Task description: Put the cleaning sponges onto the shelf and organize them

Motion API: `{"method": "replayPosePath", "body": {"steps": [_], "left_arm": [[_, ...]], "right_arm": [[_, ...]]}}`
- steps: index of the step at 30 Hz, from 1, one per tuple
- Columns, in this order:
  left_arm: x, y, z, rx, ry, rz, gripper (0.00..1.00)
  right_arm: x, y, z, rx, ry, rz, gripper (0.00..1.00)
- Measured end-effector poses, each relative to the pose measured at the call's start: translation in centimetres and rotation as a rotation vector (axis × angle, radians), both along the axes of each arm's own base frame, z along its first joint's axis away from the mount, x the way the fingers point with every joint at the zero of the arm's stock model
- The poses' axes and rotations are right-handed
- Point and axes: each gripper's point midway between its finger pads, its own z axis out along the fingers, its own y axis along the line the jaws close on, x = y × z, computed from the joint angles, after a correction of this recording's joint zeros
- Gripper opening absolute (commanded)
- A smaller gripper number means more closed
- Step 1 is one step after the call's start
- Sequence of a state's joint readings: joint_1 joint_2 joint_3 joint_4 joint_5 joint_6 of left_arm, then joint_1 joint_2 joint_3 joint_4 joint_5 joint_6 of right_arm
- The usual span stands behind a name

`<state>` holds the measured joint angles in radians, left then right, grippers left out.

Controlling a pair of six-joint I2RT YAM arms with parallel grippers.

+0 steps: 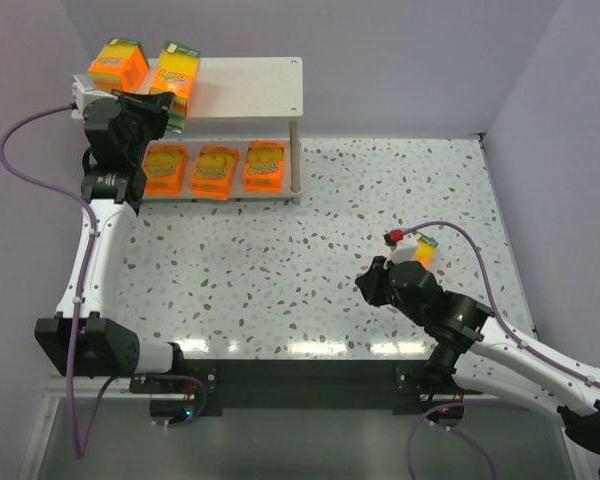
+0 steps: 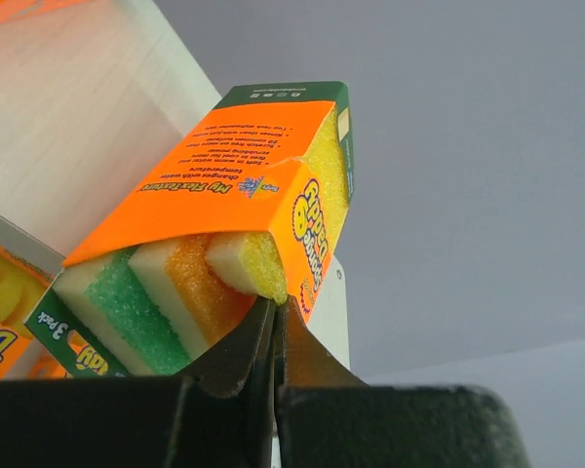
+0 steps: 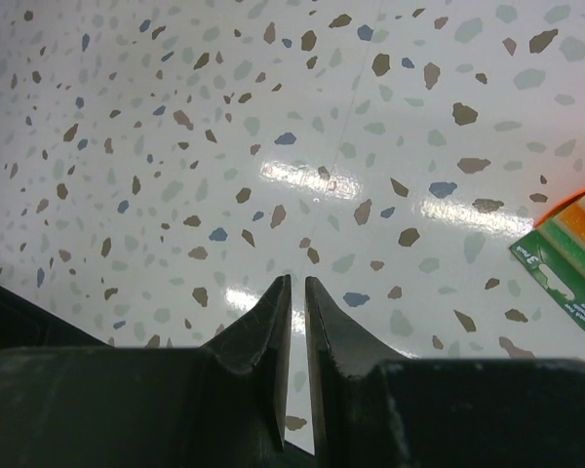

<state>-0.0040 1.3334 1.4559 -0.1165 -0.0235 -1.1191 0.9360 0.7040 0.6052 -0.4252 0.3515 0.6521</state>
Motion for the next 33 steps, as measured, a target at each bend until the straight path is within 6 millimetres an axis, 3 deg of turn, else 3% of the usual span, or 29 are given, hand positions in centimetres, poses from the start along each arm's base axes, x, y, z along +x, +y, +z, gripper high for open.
{"method": "replayPosePath", "body": {"steps": [3, 11, 21, 27, 30, 33], "left_arm": [[1.8, 1.1, -1.5, -0.083, 0.017, -0.008, 0.0], [4.3, 1.0, -1.3, -0.245, -0.054, -0.054, 0.0], [7.1, 1.4, -2.0, -0.323, -0.075, -0.051, 0.0], [7.9, 1.1, -1.8, -0.325, -0.122, -0.08, 0.43], [7.6, 0.8, -1.0, -0.309, -0.17, -0.106, 0.55], [6.9, 0.5, -0.5, -0.281, -0.2, -0.124, 0.6]], "right_arm": [[-0.2, -0.3, 0.2, 0.001, -0.004, -0.001, 0.15], [-0.4, -0.7, 0.0, -0.014, -0.001, -0.002, 0.15], [-0.3, -1.2, 0.2, -0.024, -0.016, -0.013, 0.18], [-0.4, -1.6, -0.1, -0.044, -0.013, -0.019, 0.36], [-0.3, -2.0, 0.0, -0.051, -0.019, -0.029, 0.48], [-0.3, -2.2, -0.1, -0.057, -0.021, -0.036, 0.58]]}}
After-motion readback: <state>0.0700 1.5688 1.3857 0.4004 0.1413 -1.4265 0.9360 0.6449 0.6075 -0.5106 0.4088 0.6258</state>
